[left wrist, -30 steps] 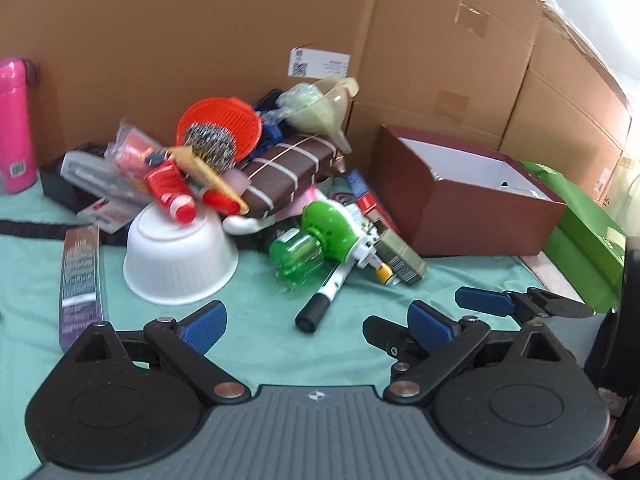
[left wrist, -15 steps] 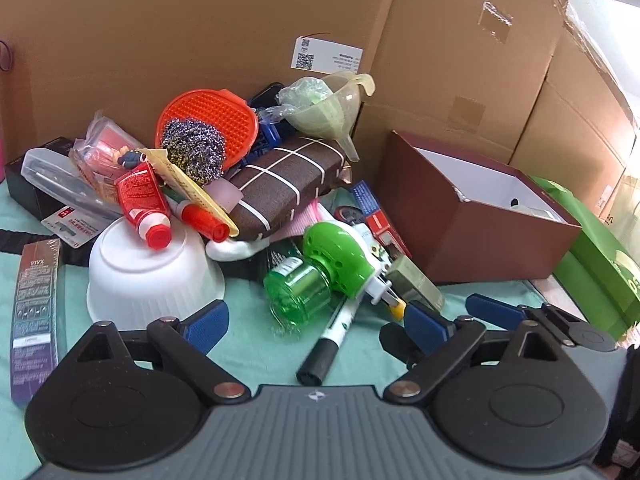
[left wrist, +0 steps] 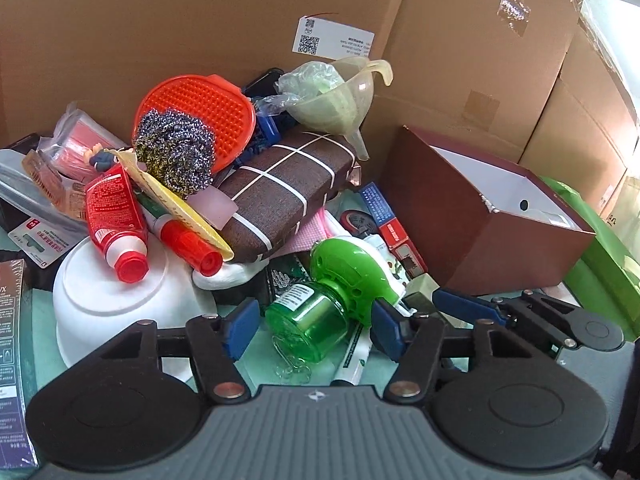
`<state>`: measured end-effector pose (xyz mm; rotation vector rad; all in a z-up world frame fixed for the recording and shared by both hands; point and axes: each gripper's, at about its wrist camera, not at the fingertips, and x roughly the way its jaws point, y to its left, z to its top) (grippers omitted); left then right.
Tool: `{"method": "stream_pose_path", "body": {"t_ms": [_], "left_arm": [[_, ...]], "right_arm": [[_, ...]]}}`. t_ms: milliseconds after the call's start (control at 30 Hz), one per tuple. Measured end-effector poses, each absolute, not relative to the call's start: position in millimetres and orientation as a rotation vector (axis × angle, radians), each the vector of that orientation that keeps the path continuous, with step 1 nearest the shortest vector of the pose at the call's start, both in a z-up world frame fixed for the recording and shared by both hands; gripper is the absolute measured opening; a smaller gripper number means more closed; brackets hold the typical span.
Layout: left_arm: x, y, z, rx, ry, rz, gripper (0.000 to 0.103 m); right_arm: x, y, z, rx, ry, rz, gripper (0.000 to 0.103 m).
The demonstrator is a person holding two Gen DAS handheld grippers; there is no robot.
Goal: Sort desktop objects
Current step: 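Grasp the green spray bottle by its white nozzle with the right gripper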
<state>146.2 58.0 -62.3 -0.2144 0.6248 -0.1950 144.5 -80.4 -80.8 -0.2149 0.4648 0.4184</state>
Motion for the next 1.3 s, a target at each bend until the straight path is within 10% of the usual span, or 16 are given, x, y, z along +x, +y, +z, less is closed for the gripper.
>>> {"method": "stream_pose_path", "body": {"t_ms": [1300], "left_arm": [[149.7, 50.0, -69.7, -0.167, 0.622, -0.18, 0.053]], "right_arm": [[132.8, -75.2, -76.0, -0.305, 0.413, 0.488, 0.017]]}}
